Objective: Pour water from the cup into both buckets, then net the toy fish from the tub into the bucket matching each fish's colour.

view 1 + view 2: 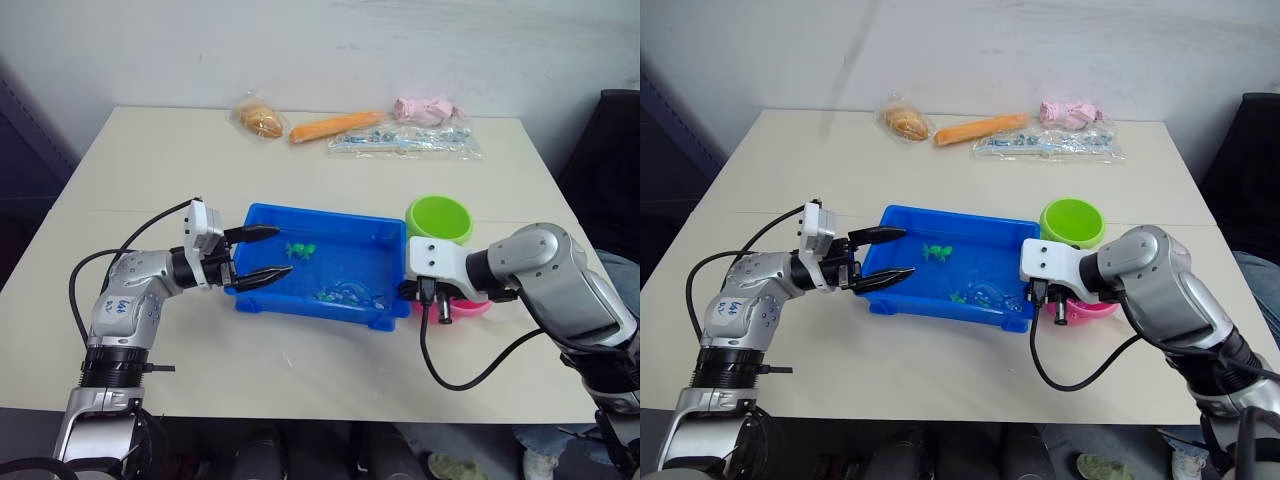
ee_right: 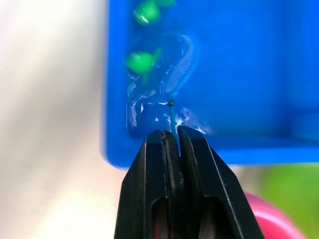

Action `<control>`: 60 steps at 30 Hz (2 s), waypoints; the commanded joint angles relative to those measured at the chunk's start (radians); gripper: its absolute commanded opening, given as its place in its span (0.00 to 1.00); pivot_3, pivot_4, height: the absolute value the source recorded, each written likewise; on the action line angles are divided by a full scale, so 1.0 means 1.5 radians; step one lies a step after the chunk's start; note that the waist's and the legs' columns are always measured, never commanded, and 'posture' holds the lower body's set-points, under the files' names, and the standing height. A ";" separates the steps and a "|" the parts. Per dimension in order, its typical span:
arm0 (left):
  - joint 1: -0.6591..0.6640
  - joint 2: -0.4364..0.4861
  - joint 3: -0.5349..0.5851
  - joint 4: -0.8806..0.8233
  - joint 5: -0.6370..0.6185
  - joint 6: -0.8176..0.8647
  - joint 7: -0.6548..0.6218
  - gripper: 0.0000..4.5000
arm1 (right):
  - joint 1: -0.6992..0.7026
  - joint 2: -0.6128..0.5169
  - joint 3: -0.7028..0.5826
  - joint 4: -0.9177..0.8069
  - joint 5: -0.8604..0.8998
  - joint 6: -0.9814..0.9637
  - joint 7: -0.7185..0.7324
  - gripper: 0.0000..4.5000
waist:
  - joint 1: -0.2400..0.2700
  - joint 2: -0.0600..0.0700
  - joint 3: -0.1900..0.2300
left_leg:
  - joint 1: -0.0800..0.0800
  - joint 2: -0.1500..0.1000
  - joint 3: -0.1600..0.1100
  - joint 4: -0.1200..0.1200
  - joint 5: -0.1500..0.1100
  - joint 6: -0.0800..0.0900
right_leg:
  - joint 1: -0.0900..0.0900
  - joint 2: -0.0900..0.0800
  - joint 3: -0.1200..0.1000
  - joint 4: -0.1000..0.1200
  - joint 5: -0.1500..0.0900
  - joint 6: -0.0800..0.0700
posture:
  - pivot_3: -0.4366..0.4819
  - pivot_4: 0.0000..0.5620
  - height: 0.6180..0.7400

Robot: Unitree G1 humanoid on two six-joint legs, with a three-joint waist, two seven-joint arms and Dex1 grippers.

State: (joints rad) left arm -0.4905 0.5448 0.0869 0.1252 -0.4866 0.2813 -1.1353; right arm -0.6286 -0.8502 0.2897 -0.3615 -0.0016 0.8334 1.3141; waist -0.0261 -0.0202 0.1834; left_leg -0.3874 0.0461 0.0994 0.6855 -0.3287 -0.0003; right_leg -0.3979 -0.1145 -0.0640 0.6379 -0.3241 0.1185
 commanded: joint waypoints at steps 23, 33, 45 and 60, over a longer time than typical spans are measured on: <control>0.022 0.005 0.010 -0.051 -0.013 0.008 0.015 0.99 | -0.059 0.027 -0.096 0.133 0.226 0.162 -0.097 0.00 | 0.000 0.000 0.000 | 0.000 0.000 0.000 0.000 0.000 0.000 | 0.000 0.000 0.000 0.000 0.000 0.000 | 0.48 0.27 1.00; 0.017 0.005 0.011 -0.046 -0.010 0.002 0.015 0.99 | -0.052 -0.017 -0.097 0.138 0.279 0.170 -0.090 0.00 | 0.000 0.000 0.000 | 0.000 0.000 0.000 0.000 0.000 0.000 | 0.000 0.000 0.000 0.000 0.000 0.000 | 0.48 0.27 1.00; 0.013 0.005 0.012 -0.040 -0.010 -0.001 0.014 0.99 | -0.028 0.003 -0.085 0.127 0.303 0.164 -0.124 0.00 | 0.000 0.000 0.000 | 0.000 0.000 0.000 0.000 0.000 0.000 | 0.000 0.000 0.000 0.000 0.000 0.000 | 0.48 0.27 1.00; 0.017 0.012 0.018 -0.043 -0.010 0.001 0.016 0.99 | -0.035 0.066 -0.130 0.148 0.349 0.192 -0.185 0.00 | 0.000 0.000 0.000 | 0.000 0.000 0.000 -0.001 0.000 0.000 | 0.000 0.000 0.000 -0.001 0.000 0.000 | 0.48 0.27 1.00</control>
State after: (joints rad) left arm -0.4602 0.5519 0.0965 0.0868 -0.4870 0.2923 -1.1142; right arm -0.6612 -0.7489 0.1414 -0.1326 0.4935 1.1027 1.0444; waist -0.0258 -0.0203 0.1834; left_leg -0.3880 0.0462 0.0993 0.6847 -0.3290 0.0003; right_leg -0.3980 -0.1151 -0.0641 0.6370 -0.3241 0.1184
